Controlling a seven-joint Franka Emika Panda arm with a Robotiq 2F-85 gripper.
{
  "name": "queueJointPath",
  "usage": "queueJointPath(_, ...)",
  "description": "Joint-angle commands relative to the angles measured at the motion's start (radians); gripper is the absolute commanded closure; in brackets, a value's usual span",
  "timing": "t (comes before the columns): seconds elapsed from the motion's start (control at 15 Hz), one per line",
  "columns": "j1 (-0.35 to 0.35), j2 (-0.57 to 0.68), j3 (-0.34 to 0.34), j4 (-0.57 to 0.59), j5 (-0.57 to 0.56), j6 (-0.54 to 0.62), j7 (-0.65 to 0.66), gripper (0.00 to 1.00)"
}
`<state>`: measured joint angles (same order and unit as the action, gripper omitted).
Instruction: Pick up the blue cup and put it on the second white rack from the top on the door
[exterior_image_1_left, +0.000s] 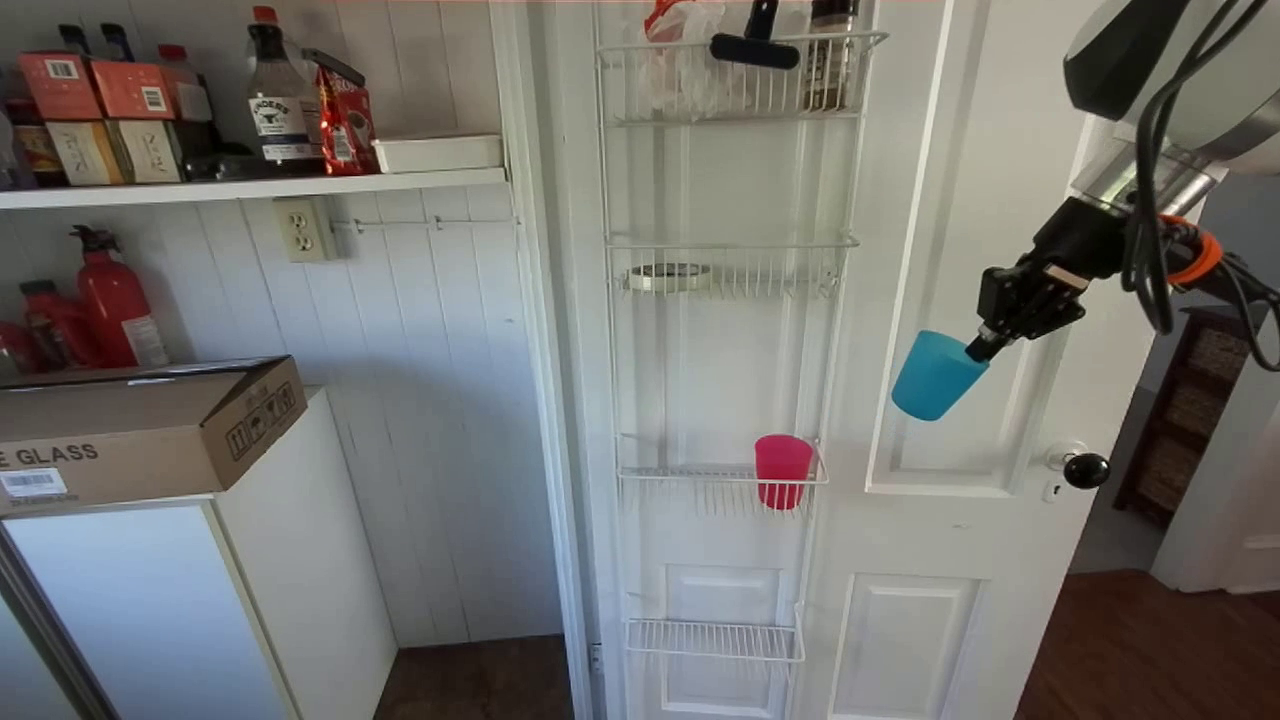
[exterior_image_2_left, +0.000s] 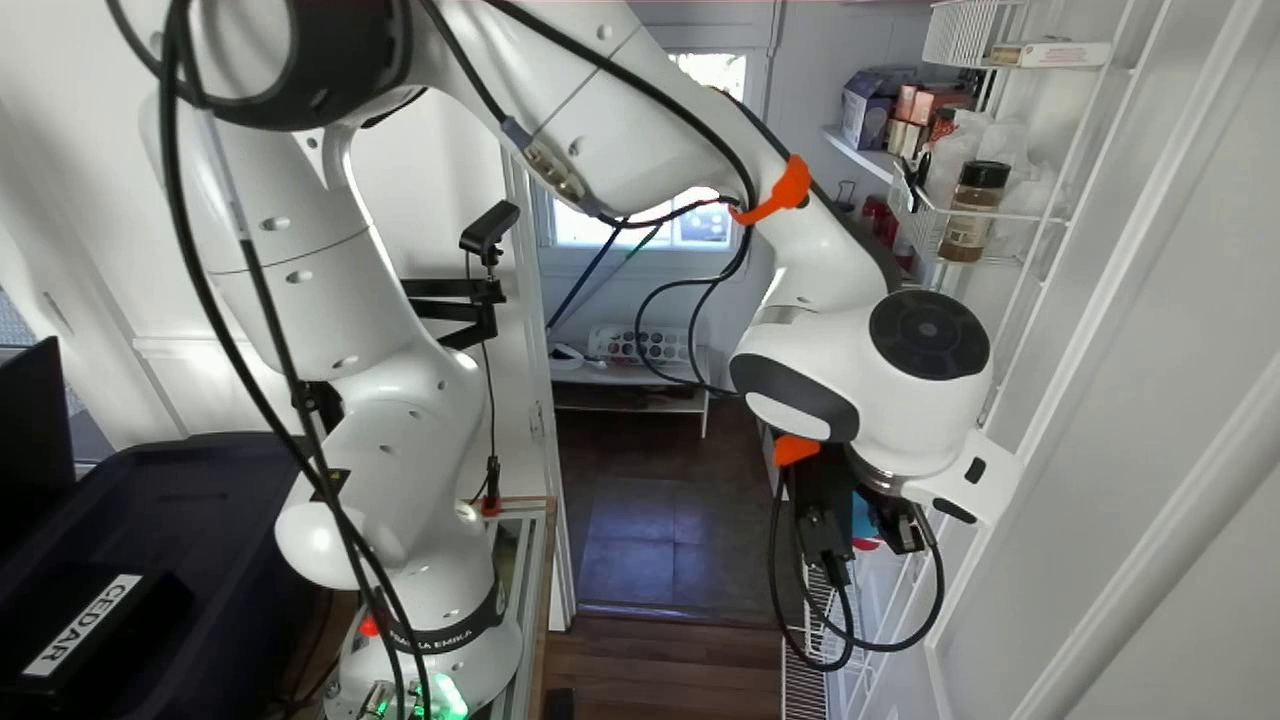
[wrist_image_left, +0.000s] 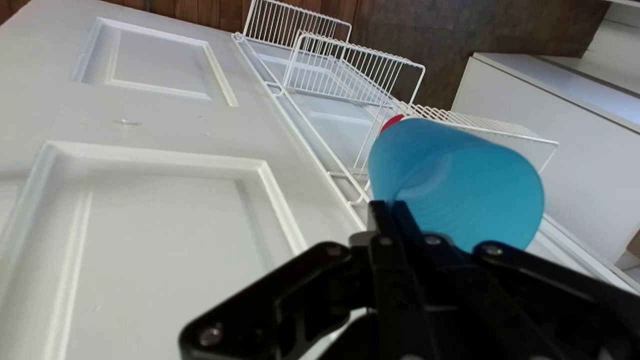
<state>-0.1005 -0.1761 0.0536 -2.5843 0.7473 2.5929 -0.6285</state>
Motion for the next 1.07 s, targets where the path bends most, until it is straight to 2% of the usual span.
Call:
queueJointPath(0.0,0.034,-0.108,-0.109,0.012,-0.051,-0.128,-0.014,0.99)
queueJointPath(0.4,0.067,-0.173,-0.208,0.109,-0.033,-0.329,-0.063,0.99)
queueJointPath(0.67,0.085,-0.176,-0.237,0.175,0.013,-0.416,-0.097,0.99)
queueJointPath(1.0,0.097,-0.160,-0.241,0.246,0.042,-0.480,-0.112,0.99)
